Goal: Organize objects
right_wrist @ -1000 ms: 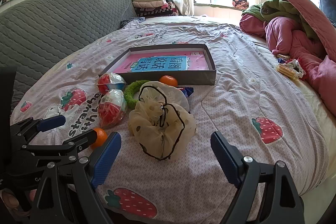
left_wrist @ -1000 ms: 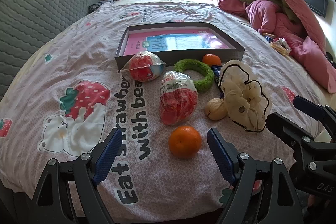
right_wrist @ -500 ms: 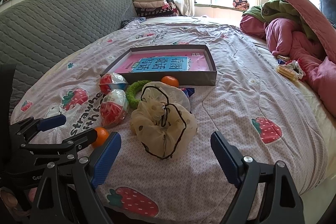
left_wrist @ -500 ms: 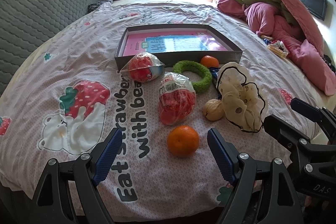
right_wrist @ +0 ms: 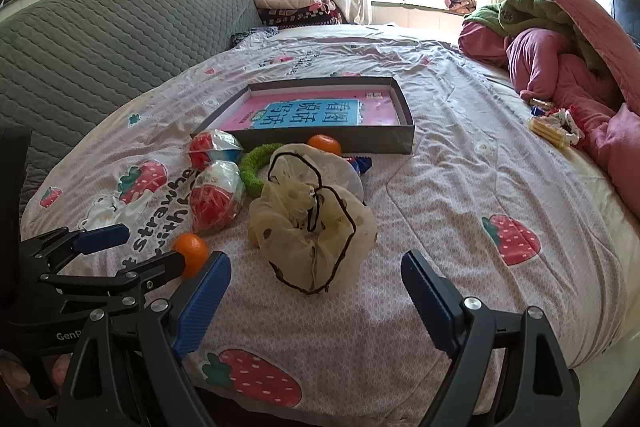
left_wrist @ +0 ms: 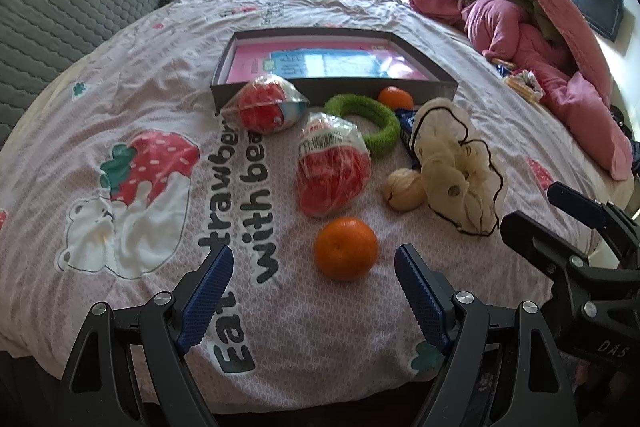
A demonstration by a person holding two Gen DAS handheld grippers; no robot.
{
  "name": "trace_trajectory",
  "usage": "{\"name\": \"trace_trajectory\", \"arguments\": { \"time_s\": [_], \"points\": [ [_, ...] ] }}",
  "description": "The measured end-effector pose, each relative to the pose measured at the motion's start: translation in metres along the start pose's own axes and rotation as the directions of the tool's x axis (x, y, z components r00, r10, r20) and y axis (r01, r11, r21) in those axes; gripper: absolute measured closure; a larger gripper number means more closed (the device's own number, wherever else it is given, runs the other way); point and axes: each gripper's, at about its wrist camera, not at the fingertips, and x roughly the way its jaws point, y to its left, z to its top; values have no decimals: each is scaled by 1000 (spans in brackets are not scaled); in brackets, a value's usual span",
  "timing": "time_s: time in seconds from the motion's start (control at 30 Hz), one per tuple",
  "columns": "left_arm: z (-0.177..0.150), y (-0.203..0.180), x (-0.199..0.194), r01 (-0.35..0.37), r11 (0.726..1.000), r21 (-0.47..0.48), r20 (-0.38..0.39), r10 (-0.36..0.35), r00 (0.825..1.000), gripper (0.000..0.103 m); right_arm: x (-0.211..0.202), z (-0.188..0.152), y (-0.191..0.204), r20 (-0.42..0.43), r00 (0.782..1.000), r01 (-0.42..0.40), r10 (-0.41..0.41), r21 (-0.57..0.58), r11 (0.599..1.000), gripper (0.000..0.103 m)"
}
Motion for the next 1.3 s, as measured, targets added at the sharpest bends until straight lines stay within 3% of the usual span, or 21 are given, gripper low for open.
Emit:
{"name": "trace_trajectory", "arguments": {
  "time_s": [0.67, 1.3],
  "points": [
    [-4, 1, 19, 36, 999, -23, -26, -36, 999, 20, 16, -4, -6, -35, 999, -21, 22, 27, 999, 16],
    [-2, 3, 37, 62, 997, -44, -8, -63, 998, 30, 65, 2, -12, -91, 996, -16, 18, 24, 1000, 16]
  ]
}}
